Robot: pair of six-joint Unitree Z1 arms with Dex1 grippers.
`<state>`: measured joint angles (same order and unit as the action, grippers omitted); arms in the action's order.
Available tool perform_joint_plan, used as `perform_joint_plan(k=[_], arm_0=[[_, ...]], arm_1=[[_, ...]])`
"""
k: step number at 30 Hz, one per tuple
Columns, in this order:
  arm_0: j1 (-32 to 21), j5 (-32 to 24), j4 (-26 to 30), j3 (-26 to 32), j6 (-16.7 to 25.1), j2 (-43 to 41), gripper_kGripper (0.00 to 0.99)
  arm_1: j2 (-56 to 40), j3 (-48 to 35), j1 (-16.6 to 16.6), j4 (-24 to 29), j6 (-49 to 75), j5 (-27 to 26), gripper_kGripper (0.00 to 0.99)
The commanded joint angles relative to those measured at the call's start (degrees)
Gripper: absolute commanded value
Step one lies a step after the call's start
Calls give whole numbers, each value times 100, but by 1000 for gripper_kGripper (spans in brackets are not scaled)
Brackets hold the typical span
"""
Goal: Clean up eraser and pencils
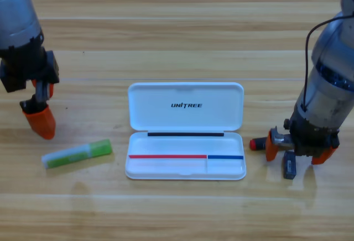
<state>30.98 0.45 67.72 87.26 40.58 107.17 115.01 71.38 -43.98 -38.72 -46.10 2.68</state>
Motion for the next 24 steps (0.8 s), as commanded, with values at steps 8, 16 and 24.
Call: perform_joint_plan(k=[8, 16, 24], arm_0=[[-83, -221, -347, -438, -6, 340, 923], [-83, -256, -452, -500, 11, 428, 923], [-83, -317, -593, -535, 11, 516, 923]], arm_1=[[479, -45, 126, 119, 5, -163, 572], [382, -124, 126, 75, 31, -259, 0], [-541, -1, 65, -777, 1376, -532, 0]])
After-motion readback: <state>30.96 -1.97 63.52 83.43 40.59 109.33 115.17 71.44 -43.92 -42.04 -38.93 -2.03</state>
